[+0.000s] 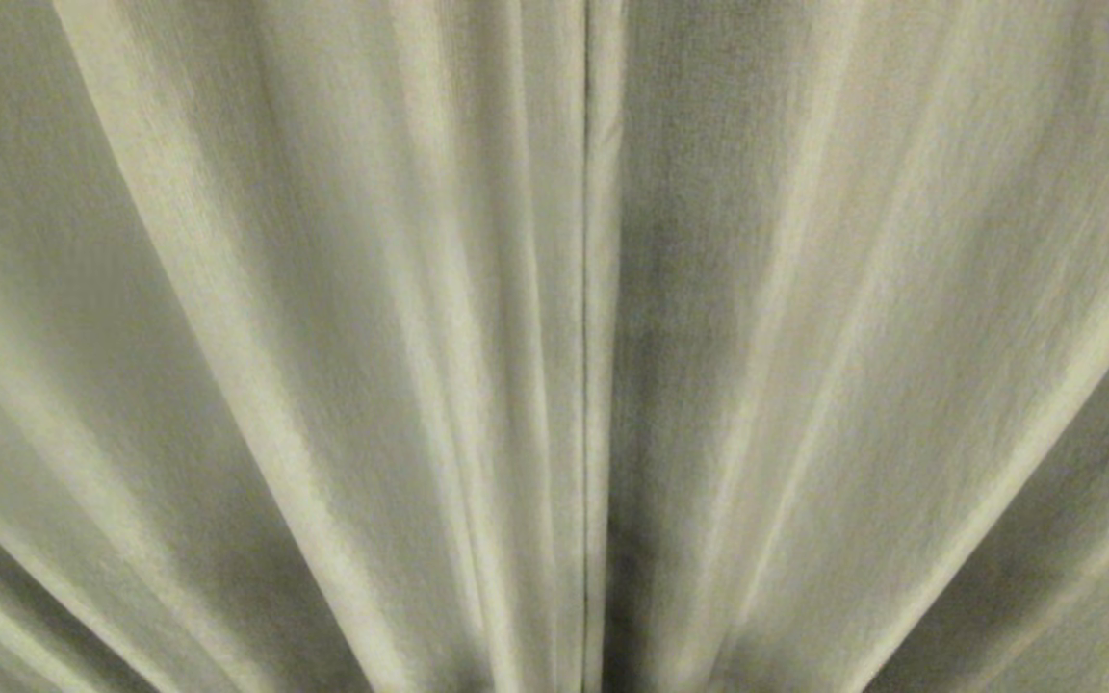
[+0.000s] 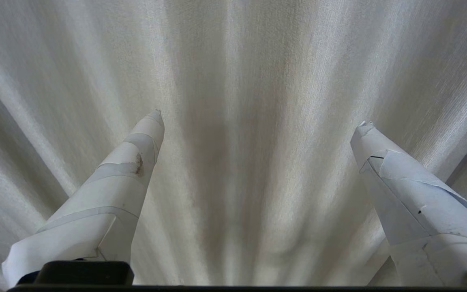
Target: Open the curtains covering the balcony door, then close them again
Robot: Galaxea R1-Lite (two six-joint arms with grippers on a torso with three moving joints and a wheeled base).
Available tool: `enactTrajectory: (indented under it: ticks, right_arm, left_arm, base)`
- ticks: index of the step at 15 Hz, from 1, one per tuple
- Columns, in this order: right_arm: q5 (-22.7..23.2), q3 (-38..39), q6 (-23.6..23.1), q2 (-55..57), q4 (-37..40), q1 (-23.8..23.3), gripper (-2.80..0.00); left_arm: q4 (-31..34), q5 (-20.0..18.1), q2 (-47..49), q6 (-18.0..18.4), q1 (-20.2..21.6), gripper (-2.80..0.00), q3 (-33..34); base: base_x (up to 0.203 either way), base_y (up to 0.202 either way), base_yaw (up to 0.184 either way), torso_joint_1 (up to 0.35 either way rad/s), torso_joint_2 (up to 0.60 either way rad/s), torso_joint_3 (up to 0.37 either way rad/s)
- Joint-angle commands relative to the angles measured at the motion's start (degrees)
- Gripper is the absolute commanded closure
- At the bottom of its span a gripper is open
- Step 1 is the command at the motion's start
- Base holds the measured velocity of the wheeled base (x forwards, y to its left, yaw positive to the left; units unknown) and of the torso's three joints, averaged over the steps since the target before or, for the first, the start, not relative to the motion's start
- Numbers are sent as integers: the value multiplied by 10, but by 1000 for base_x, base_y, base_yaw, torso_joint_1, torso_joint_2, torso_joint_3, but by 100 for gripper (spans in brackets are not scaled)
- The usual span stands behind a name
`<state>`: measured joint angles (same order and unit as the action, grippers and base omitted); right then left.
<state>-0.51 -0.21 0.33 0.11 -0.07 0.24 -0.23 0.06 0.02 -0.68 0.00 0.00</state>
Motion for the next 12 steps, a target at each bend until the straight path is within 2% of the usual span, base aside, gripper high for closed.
enactTrajectory:
  ticks: [1, 12]
  right_arm:
    - [-1, 1, 4, 0, -1, 0, 0]
    - [-1, 1, 3, 0, -1, 0, 0]
  left_arm:
    - [0, 0, 0, 0, 0, -280, 0]
    - [0, 0, 0, 0, 0, -280, 0]
  base:
    - [0, 0, 0, 0, 0, 0]
    - [0, 0, 0, 0, 0, 0]
